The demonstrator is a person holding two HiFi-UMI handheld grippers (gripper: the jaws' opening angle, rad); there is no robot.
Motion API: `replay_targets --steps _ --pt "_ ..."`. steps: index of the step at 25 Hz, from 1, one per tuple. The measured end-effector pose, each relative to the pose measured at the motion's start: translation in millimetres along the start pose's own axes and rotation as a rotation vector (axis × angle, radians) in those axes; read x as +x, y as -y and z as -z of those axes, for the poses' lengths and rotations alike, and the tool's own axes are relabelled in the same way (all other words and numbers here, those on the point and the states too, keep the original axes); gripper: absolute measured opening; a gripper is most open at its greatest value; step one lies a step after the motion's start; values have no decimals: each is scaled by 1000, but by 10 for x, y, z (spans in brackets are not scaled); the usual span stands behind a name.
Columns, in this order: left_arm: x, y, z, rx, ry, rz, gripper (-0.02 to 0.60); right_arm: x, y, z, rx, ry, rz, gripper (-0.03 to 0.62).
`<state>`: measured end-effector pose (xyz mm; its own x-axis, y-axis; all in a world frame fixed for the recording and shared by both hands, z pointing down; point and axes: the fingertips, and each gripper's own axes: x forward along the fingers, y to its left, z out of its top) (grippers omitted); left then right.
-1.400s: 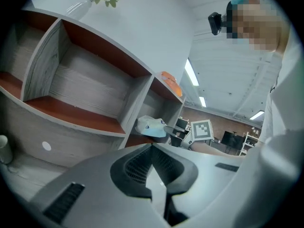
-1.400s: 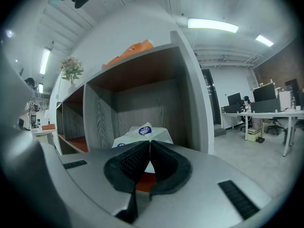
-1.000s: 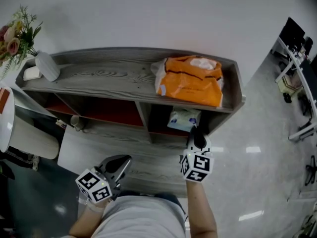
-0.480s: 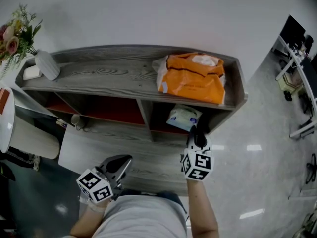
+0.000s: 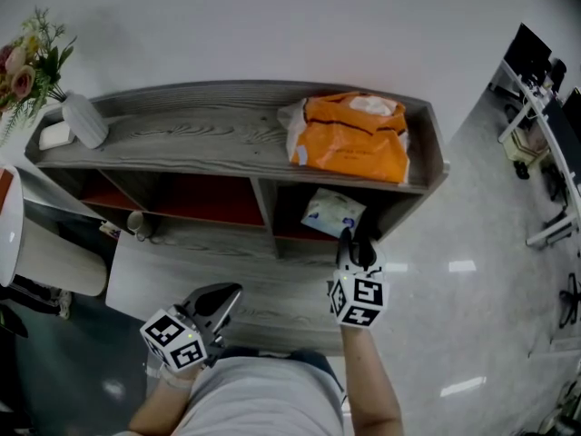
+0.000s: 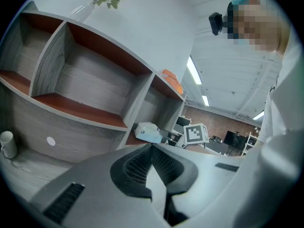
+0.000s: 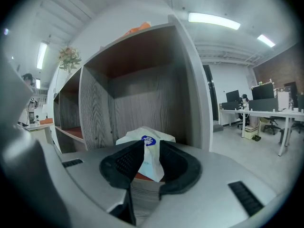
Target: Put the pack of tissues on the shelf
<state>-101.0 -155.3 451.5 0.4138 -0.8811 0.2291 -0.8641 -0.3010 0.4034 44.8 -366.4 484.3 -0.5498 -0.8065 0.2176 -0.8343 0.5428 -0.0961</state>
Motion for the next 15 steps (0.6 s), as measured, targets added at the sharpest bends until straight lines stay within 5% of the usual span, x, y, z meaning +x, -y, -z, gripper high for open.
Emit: replay_targets --steps 15 --pt "334 227 -89 52 -37 162 15 -725 -169 -457 89 106 -59 53"
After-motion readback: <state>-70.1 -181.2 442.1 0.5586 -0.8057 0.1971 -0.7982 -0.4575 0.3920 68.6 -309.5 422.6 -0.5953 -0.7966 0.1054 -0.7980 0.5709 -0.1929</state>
